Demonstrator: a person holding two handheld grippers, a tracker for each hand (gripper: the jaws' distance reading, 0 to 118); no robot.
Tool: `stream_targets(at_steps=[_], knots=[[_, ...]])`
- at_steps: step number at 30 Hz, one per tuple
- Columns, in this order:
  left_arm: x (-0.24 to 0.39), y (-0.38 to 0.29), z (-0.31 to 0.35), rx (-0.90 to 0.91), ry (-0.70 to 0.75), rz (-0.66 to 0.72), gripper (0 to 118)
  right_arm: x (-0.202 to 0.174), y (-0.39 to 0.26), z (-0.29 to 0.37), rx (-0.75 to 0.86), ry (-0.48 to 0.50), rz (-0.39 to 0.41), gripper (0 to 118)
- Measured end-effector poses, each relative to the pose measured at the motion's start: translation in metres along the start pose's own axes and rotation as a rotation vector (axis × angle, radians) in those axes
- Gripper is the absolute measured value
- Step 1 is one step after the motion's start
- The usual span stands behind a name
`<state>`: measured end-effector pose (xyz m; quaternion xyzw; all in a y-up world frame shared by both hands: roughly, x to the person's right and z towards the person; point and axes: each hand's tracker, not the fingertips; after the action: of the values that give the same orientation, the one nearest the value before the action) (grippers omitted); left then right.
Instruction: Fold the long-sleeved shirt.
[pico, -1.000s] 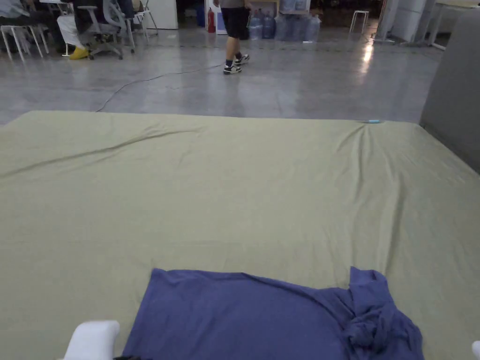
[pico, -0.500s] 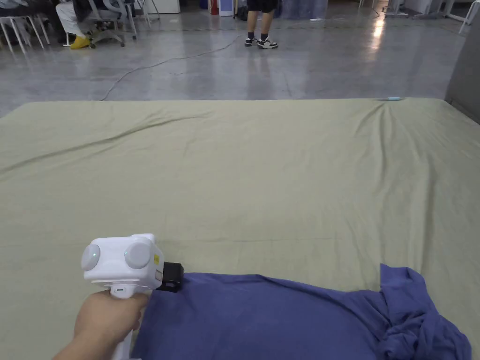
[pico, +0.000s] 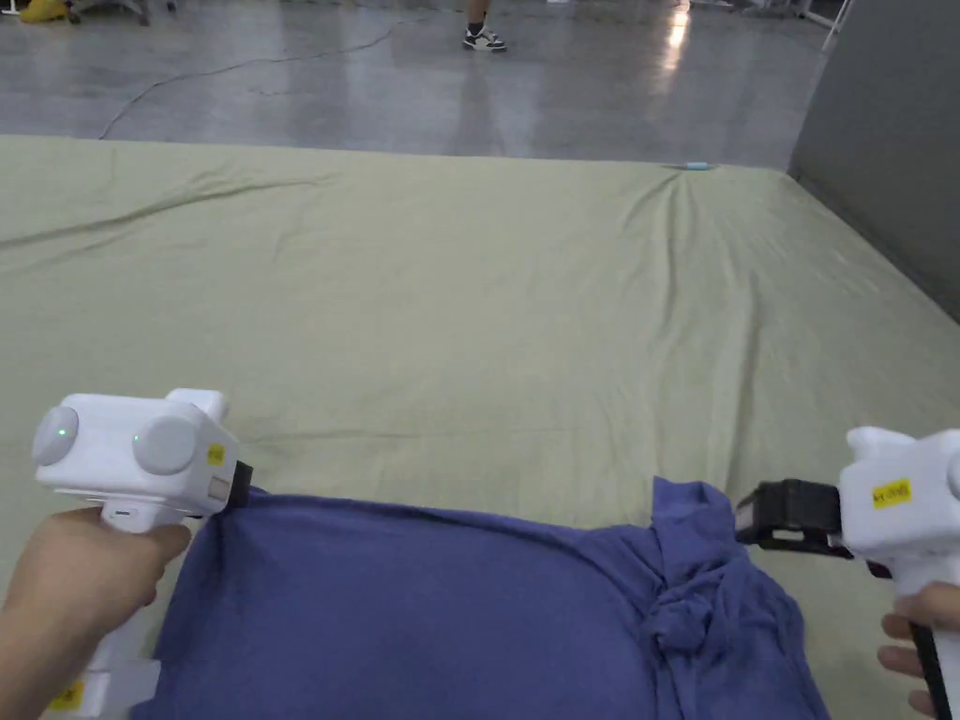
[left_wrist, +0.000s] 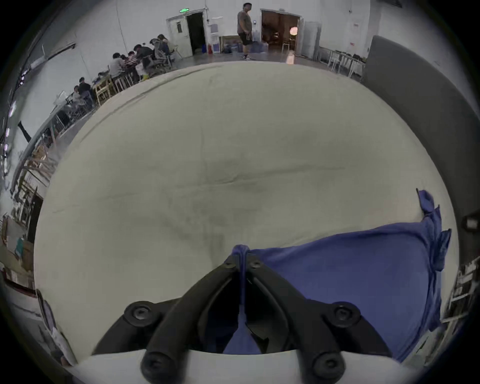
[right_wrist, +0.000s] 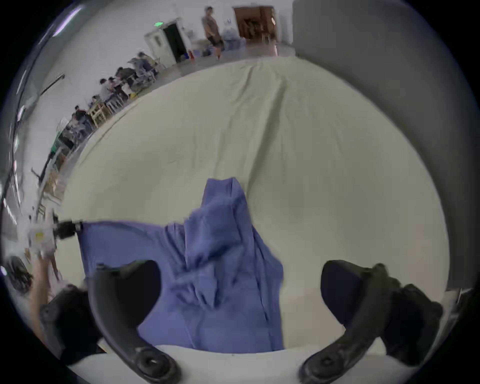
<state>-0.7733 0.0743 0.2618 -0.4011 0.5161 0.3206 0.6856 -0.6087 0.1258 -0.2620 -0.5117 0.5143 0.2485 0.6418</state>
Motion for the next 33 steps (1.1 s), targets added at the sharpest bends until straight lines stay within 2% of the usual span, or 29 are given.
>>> stream_targets(at_steps=[3, 4, 7, 9, 10, 11, 12, 15, 16, 17, 18, 21, 22, 26, 29, 33], knots=[[0.006, -0.009, 0.017, 0.007, -0.013, 0.003, 0, 0.001, 0.041, -0.033, -0.09, 0.004, 0.024, 117], [0.007, -0.012, 0.02, 0.009, -0.017, 0.0, 0, -0.012, 0.042, -0.041, -0.142, 0.018, 0.028, 117], [0.005, -0.013, 0.021, 0.013, -0.021, -0.018, 0, -0.024, 0.047, -0.071, -0.229, -0.001, -0.038, 115], [0.002, -0.014, 0.019, 0.009, -0.027, -0.024, 0, -0.03, 0.055, -0.09, -0.232, -0.029, -0.029, 98], [0.002, -0.015, 0.019, 0.009, -0.026, -0.028, 0, -0.035, 0.055, -0.095, -0.224, -0.049, -0.029, 76], [0.002, -0.016, 0.018, 0.007, -0.029, -0.032, 0, -0.038, 0.053, -0.099, -0.227, -0.061, -0.009, 59], [0.003, -0.017, 0.018, 0.006, -0.028, -0.036, 0, -0.035, 0.064, -0.116, -0.278, -0.079, 0.01, 52], [-0.001, -0.019, 0.012, 0.001, -0.03, -0.037, 0, -0.038, 0.071, -0.125, -0.282, -0.127, 0.076, 48], [-0.001, -0.02, 0.012, -0.003, -0.032, -0.033, 0, -0.048, 0.061, -0.118, -0.242, -0.151, 0.087, 32], [-0.003, -0.021, 0.01, -0.006, -0.036, -0.03, 0, -0.049, 0.059, -0.116, -0.24, -0.13, 0.095, 15], [-0.004, -0.022, 0.01, -0.006, -0.04, -0.029, 0, -0.051, 0.056, -0.113, -0.239, -0.116, 0.105, 14], [-0.006, -0.023, 0.016, -0.003, -0.057, -0.023, 0, -0.056, 0.048, -0.096, -0.214, -0.133, 0.216, 13], [-0.007, -0.023, 0.02, 0.001, -0.063, -0.022, 0, -0.056, 0.044, -0.087, -0.193, -0.126, 0.228, 13], [-0.01, -0.028, 0.05, 0.04, -0.097, -0.064, 0, -0.052, 0.021, -0.035, -0.112, -0.029, 0.303, 13], [-0.011, -0.039, 0.077, 0.059, -0.102, -0.119, 0, -0.048, -0.009, 0.007, -0.044, -0.009, 0.388, 13], [-0.015, -0.068, 0.111, 0.069, -0.11, -0.147, 0, -0.038, -0.059, 0.043, -0.022, 0.016, 0.413, 13]])
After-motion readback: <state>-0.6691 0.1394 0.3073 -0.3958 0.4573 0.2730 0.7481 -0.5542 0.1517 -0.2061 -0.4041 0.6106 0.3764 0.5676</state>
